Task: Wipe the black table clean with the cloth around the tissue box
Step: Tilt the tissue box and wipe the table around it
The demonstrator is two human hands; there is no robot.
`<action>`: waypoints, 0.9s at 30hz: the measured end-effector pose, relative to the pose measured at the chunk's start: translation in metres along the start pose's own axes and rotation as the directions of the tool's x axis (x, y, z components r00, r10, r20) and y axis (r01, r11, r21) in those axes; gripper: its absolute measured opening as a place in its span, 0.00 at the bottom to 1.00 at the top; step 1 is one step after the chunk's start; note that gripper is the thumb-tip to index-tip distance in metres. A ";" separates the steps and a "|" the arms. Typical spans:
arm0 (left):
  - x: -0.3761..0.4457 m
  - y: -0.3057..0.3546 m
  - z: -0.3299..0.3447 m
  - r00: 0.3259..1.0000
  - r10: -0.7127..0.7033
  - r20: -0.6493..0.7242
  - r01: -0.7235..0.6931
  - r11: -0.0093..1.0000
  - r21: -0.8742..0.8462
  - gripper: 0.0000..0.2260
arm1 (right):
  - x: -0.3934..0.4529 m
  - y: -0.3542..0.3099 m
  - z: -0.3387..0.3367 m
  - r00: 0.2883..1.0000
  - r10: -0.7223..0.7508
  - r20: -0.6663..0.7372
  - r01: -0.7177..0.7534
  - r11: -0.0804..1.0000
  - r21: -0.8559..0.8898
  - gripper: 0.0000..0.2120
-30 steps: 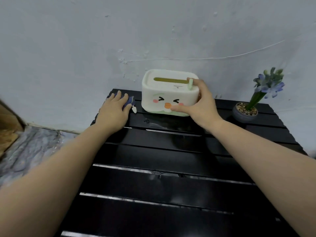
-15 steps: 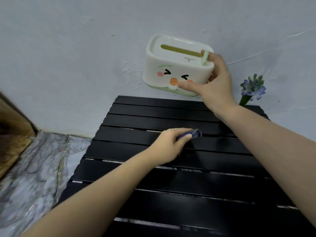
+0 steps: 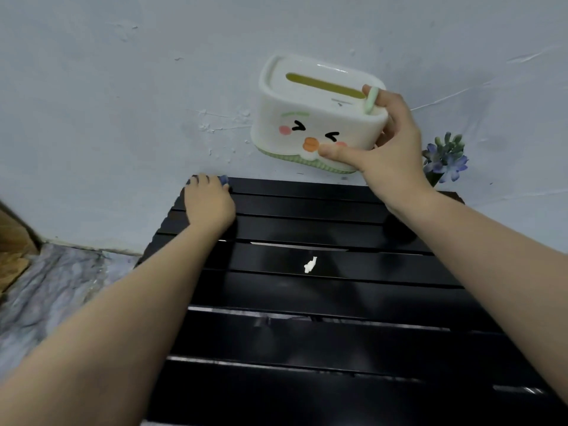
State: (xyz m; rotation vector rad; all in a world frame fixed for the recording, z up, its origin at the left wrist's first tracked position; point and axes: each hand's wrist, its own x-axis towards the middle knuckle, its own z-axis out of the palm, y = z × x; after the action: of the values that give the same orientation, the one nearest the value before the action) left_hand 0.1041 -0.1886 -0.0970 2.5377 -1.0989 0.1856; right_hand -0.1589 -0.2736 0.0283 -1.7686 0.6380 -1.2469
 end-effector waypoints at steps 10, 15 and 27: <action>-0.073 0.172 0.020 0.820 0.565 0.090 -0.485 0.769 -0.416 0.11 | 0.002 0.010 0.007 0.998 -0.059 -0.013 0.060 0.998 0.028 0.38; -0.071 0.157 -0.017 0.875 0.384 0.294 0.083 0.481 -0.873 0.12 | 0.000 0.016 0.013 0.998 -0.056 0.010 0.056 0.998 0.026 0.38; -0.117 -0.018 -0.048 0.939 0.296 0.174 -0.255 0.941 -0.220 0.14 | -0.020 0.081 0.042 0.989 0.075 0.128 -0.063 0.993 -0.098 0.42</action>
State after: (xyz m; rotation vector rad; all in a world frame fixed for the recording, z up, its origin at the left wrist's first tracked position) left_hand 0.0381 -0.0800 -0.0879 2.2583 -1.4772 -0.1109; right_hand -0.1221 -0.2833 -0.0570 -1.8728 0.6849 -1.0586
